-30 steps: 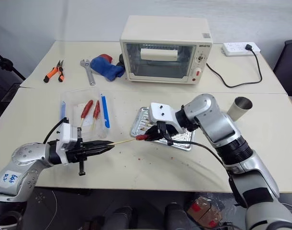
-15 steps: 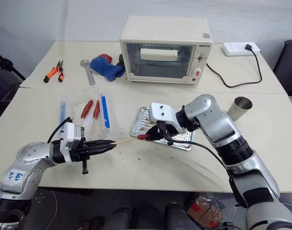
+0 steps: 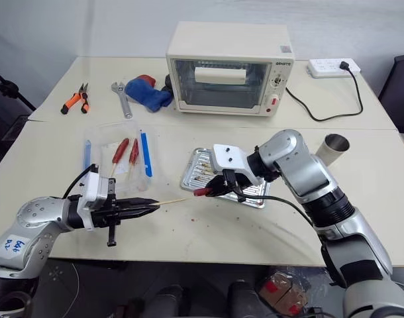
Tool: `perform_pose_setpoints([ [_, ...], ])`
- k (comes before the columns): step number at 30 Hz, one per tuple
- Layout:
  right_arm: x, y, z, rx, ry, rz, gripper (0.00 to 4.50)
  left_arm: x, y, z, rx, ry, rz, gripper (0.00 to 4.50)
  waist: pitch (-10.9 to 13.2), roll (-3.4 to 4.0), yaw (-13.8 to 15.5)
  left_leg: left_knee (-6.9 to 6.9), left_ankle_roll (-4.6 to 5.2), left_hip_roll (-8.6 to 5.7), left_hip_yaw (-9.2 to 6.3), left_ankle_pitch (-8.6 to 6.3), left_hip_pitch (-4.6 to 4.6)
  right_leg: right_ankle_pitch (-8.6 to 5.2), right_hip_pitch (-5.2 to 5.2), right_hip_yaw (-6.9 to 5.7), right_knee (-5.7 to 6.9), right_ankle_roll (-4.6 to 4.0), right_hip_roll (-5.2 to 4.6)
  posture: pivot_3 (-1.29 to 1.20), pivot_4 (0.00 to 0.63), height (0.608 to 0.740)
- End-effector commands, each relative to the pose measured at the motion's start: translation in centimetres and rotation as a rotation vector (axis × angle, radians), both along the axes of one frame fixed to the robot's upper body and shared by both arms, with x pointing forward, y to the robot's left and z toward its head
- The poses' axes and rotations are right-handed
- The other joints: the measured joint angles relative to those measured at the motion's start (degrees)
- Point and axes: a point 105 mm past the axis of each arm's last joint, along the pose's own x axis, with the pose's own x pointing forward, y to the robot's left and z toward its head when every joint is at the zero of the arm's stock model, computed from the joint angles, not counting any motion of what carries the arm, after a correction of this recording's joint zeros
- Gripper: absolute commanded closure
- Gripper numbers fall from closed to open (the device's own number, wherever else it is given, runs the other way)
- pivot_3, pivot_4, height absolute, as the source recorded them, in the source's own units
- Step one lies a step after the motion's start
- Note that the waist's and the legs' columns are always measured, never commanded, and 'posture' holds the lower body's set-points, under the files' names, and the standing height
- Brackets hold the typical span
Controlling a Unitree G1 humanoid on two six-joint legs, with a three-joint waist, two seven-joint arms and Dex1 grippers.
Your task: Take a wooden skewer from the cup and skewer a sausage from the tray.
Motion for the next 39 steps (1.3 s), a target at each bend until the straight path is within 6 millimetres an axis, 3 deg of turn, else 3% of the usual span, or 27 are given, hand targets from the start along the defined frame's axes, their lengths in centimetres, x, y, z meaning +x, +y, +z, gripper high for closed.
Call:
perform_pose_setpoints([
  [1,-0.2,-0.1,0.4,0.011,-0.020,0.016,4.18,-0.2,-0.2,0.9,-0.011,-0.033,-0.018,4.50,0.0,0.00,0.0,0.00,0.00,0.00,0.00,0.00,0.00,0.00,0.00,0.00,0.00,0.00,0.00,0.00,0.150,0.740],
  [15,-0.9,0.9,0.5,0.036,-0.012,0.045,4.18,0.4,-0.8,0.6,-0.006,-0.041,-0.016,4.50,0.0,0.00,0.1,0.01,0.00,0.00,0.00,0.00,0.00,0.00,0.00,0.00,0.01,0.00,0.01,0.00,0.150,0.740],
  [30,-0.3,0.1,0.6,0.032,-0.016,0.011,4.18,0.5,0.3,-0.2,0.023,-0.022,0.023,4.50,0.0,0.00,0.1,0.01,0.00,0.00,0.00,0.00,0.00,0.00,0.00,-0.01,0.01,0.00,0.01,0.00,0.150,0.740],
  [39,-0.6,0.4,0.4,0.031,-0.010,0.020,4.18,0.3,-0.1,-0.2,-0.018,-0.022,-0.008,4.50,0.0,0.00,0.1,0.01,0.00,0.00,0.00,0.00,0.00,0.00,0.00,0.00,0.01,0.00,0.00,0.00,0.150,0.740],
])
